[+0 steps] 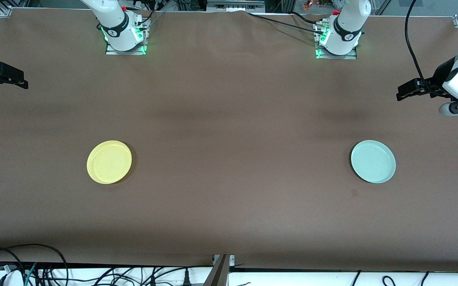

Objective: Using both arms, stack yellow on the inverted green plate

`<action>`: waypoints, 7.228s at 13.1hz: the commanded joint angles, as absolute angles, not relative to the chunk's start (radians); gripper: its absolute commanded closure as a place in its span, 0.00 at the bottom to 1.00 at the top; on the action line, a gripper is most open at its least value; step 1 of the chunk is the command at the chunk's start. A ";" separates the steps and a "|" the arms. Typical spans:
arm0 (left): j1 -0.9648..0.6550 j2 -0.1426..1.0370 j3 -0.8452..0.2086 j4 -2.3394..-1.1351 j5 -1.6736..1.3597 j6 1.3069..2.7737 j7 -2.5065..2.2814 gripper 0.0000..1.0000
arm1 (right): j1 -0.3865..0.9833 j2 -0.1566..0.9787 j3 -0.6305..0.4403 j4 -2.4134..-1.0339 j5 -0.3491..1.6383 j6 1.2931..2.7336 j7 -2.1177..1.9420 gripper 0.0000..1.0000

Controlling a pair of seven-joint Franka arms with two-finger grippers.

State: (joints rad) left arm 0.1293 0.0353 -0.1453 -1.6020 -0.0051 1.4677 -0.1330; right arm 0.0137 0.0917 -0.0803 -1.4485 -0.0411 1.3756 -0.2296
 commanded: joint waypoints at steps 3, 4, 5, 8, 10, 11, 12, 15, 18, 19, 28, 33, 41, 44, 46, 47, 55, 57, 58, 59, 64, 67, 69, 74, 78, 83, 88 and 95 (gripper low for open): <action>0.127 0.014 -0.158 -1.650 0.017 1.523 -0.123 0.00 | 0.009 0.100 -0.077 -1.428 -0.046 1.371 -0.227 0.00; 0.127 -0.015 -0.164 -1.679 0.015 1.541 -0.123 0.00 | 0.009 0.101 -0.077 -1.428 -0.046 1.371 -0.229 0.00; 0.127 -0.062 -0.172 -1.737 0.012 1.566 -0.135 0.00 | 0.009 0.101 -0.077 -1.428 -0.046 1.371 -0.233 0.00; 0.130 -0.186 -0.175 -1.905 0.003 1.679 -0.137 0.00 | 0.009 0.101 -0.077 -1.427 -0.045 1.371 -0.232 0.00; 0.133 -0.164 -0.175 -1.917 0.002 1.733 -0.143 0.00 | 0.009 0.101 -0.077 -1.427 -0.045 1.371 -0.230 0.00; 0.133 -0.154 -0.175 -1.925 0.000 1.752 -0.147 0.00 | 0.009 0.101 -0.077 -1.427 -0.044 1.371 -0.230 0.00; 0.135 -0.150 -0.175 -1.927 0.000 1.756 -0.152 0.00 | 0.009 0.103 -0.077 -1.427 -0.044 1.371 -0.235 0.00; 0.135 -0.149 -0.175 -1.928 -0.008 1.756 -0.152 0.00 | 0.009 0.103 -0.077 -1.428 -0.046 1.371 -0.233 0.00; 0.136 -0.091 -0.176 -1.870 0.000 1.758 -0.135 0.00 | 0.014 0.101 -0.075 -1.428 -0.046 1.371 -0.225 0.00; 0.137 -0.057 -0.176 -1.835 0.008 1.752 -0.135 0.00 | 0.009 0.101 -0.078 -1.428 -0.045 1.371 -0.235 0.00; 0.161 0.034 -0.172 -1.746 0.008 1.709 -0.049 0.00 | 0.002 0.103 -0.080 -1.428 -0.044 1.371 -0.224 0.00; 0.155 0.031 -0.179 -1.746 0.000 1.672 -0.147 0.00 | 0.006 0.103 -0.078 -1.428 -0.041 1.367 -0.224 0.00; 0.264 0.150 -0.173 -1.845 0.059 1.811 -0.127 0.00 | -0.005 0.101 -0.083 -1.433 -0.054 1.361 -0.238 0.00; 0.303 0.286 -0.169 -1.887 0.115 1.981 -0.104 0.00 | 0.005 0.098 -0.075 -1.434 -0.057 1.361 -0.238 0.00; 0.345 0.404 -0.167 -1.890 0.118 2.119 -0.065 0.00 | 0.003 0.100 -0.075 -1.436 -0.054 1.361 -0.238 0.00; 0.400 0.473 -0.172 -1.890 0.118 2.181 -0.014 0.00 | 0.003 0.100 -0.075 -1.437 -0.054 1.358 -0.238 0.00; 0.413 0.610 -0.172 -1.838 0.216 2.307 0.061 0.31 | 0.008 0.101 -0.074 -1.437 -0.043 1.354 -0.229 0.00; 0.414 0.658 -0.172 -1.809 0.238 2.307 0.072 0.79 | 0.009 0.109 -0.072 -1.436 -0.040 1.393 -0.219 0.00; 0.414 0.658 -0.170 -1.807 0.238 2.306 0.072 0.97 | 0.009 0.123 -0.074 -1.436 -0.041 1.400 -0.221 0.00; 0.414 0.658 -0.170 -1.807 0.238 2.303 0.072 1.00 | 0.009 0.130 -0.074 -1.437 -0.044 1.399 -0.222 0.00; 0.367 0.576 -0.181 -1.795 0.248 2.229 0.086 1.00 | 0.002 0.192 -0.077 -1.436 -0.044 1.414 -0.229 0.00; 0.255 0.548 -0.183 -1.615 0.369 1.989 0.124 1.00 | -0.005 0.274 -0.080 -1.436 -0.046 1.501 -0.238 0.00; 0.119 0.549 -0.179 -1.461 0.469 1.797 0.118 1.00 | -0.024 0.320 -0.083 -1.440 -0.009 1.563 -0.232 0.00; -0.208 0.557 -0.169 -1.341 0.702 1.643 -0.006 1.00 | -0.034 0.419 -0.081 -1.509 0.046 1.701 -0.218 0.00; -0.389 0.595 -0.169 -1.282 0.790 1.649 -0.113 1.00 | -0.067 0.456 -0.081 -1.695 0.132 1.943 -0.219 0.00; -0.651 0.679 -0.155 -1.284 0.937 1.625 -0.398 1.00 | -0.112 0.511 -0.081 -1.827 0.230 2.137 -0.235 0.00; -0.958 0.767 -0.077 -1.278 1.006 1.499 -0.688 1.00 | -0.112 0.566 -0.069 -1.898 0.245 2.351 -0.236 0.00; -1.247 0.985 0.127 -1.158 1.037 1.479 -0.993 1.00 | -0.103 0.604 -0.041 -1.888 0.336 2.434 -0.322 0.00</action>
